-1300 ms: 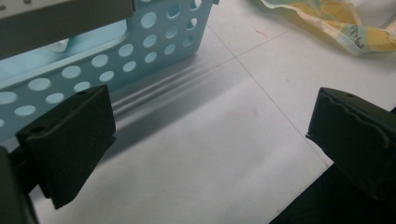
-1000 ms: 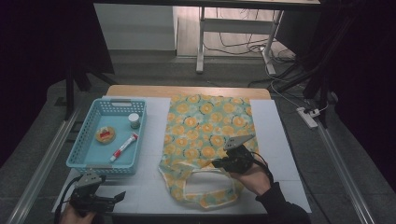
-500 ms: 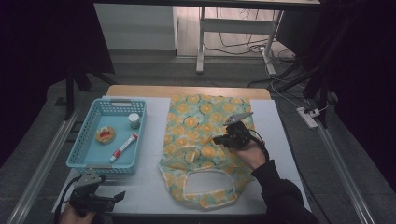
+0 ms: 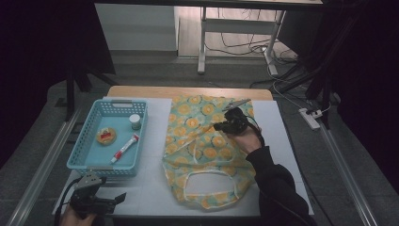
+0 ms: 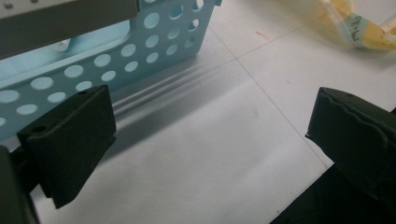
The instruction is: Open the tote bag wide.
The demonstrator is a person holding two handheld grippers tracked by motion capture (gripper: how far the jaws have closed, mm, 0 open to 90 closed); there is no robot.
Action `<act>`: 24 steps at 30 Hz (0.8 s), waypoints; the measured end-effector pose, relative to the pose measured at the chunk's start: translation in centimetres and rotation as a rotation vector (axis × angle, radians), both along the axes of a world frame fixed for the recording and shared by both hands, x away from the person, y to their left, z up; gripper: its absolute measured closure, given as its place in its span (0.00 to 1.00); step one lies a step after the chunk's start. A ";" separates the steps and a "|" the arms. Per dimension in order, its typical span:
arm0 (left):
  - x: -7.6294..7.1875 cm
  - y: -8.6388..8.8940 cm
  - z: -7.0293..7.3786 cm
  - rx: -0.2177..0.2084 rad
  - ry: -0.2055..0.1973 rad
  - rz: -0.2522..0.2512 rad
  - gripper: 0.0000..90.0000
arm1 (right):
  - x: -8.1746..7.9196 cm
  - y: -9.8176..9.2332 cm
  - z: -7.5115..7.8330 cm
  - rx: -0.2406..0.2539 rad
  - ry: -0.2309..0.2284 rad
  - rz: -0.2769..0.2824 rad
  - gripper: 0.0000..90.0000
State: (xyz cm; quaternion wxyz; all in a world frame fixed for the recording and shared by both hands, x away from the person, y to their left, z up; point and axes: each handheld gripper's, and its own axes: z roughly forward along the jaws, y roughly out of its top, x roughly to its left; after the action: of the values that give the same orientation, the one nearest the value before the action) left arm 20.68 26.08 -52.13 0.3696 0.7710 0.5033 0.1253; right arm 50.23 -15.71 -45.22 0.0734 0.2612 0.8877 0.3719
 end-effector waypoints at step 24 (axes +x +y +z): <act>0.0 0.0 0.0 -0.003 0.000 0.000 0.01 | 3.9 0.8 -6.8 -0.057 0.061 -0.089 0.89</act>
State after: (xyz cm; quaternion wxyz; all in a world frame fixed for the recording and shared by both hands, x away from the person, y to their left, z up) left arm 20.69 26.10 -52.15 0.3708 0.7704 0.5034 0.1246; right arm 54.18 -14.91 -52.03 0.0701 0.3097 0.8873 0.3345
